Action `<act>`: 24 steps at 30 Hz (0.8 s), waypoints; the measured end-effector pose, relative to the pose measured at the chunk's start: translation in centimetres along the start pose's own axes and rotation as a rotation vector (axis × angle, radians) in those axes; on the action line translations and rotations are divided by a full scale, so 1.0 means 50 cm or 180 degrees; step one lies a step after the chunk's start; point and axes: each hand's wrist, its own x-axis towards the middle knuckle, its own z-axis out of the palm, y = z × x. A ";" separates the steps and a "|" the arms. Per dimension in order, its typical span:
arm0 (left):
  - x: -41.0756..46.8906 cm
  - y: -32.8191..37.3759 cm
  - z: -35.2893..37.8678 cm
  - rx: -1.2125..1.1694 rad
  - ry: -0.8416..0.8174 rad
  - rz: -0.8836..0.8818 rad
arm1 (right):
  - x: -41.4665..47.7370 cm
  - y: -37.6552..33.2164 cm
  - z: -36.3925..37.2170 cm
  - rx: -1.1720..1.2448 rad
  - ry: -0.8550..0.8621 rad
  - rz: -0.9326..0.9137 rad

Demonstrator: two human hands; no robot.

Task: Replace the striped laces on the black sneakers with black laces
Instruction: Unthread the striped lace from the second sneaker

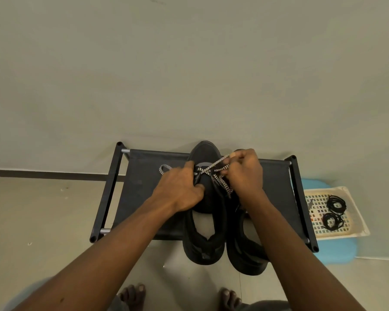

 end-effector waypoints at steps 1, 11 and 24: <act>0.001 -0.001 0.000 0.0011 0.0000 -0.0015 | 0.010 0.001 -0.003 0.0377 0.0117 0.0187; 0.004 -0.002 0.013 0.0161 -0.0091 -0.0121 | -0.001 -0.013 -0.015 -0.0037 -0.0369 -0.0838; 0.017 -0.004 0.033 -0.0173 -0.0405 -0.0071 | -0.012 0.012 0.009 -0.2567 -0.0266 -0.2326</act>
